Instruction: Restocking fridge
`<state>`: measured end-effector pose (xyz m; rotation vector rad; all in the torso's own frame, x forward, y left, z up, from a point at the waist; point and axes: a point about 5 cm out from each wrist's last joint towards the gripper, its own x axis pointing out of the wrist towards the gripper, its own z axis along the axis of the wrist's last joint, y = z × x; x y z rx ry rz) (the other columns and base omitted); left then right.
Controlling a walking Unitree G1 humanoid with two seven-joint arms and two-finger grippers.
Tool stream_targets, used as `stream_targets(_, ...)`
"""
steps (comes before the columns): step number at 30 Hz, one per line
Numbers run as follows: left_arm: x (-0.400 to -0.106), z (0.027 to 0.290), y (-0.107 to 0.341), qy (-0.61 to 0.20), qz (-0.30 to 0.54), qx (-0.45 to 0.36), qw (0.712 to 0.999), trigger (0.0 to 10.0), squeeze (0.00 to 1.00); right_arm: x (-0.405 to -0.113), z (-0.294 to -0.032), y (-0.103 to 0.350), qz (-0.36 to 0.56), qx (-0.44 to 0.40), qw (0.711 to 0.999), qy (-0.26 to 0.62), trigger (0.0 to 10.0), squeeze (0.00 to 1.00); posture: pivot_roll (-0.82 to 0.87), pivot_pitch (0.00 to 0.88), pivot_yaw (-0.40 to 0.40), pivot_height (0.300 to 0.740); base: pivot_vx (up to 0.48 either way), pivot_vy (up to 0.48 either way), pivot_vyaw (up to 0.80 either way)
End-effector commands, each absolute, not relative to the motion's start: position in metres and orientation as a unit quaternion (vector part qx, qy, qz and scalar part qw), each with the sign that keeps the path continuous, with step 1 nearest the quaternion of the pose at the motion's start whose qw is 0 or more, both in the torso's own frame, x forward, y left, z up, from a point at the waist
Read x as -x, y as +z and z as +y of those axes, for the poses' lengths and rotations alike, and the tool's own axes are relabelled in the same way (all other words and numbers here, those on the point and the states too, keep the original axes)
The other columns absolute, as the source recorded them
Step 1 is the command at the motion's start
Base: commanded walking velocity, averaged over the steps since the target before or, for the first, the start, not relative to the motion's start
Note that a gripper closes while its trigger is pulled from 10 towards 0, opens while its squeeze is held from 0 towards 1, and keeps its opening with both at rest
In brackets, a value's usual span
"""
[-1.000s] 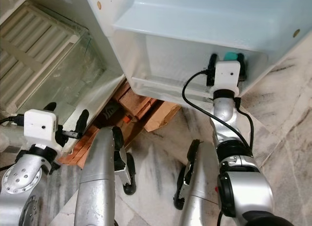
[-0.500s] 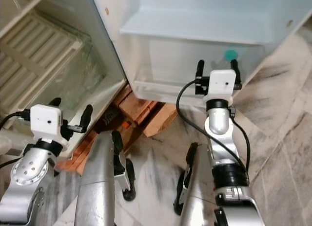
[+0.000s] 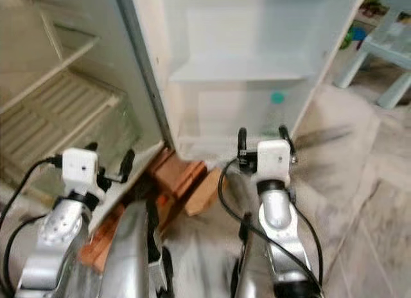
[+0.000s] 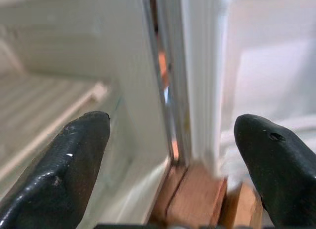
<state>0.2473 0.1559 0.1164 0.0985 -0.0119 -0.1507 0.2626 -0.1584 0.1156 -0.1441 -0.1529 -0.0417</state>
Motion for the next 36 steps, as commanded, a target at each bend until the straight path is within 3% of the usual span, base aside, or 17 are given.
stream_targets(1,-0.249,0.163,0.111,-0.052,-0.002,-0.051,0.997,10.0,0.0,-0.261,-0.16,0.118,-0.081,0.047,0.995,-0.027,10.0,0.0,0.11,0.0,0.052,0.54,0.0,0.0,0.0)
stream_targets(11,-0.259,0.167,0.109,-0.041,-0.021,-0.071,0.996,10.0,0.0,-0.278,-0.162,0.125,-0.092,0.036,0.995,-0.011,10.0,0.0,0.1,0.0,0.033,0.594,0.0,0.0,0.0)
stream_targets(36,-0.257,0.153,0.088,-0.043,-0.013,-0.05,0.998,10.0,0.0,-0.28,-0.169,0.114,-0.067,0.046,0.997,-0.006,10.0,0.0,0.08,0.0,0.001,0.74,0.0,0.0,0.0)
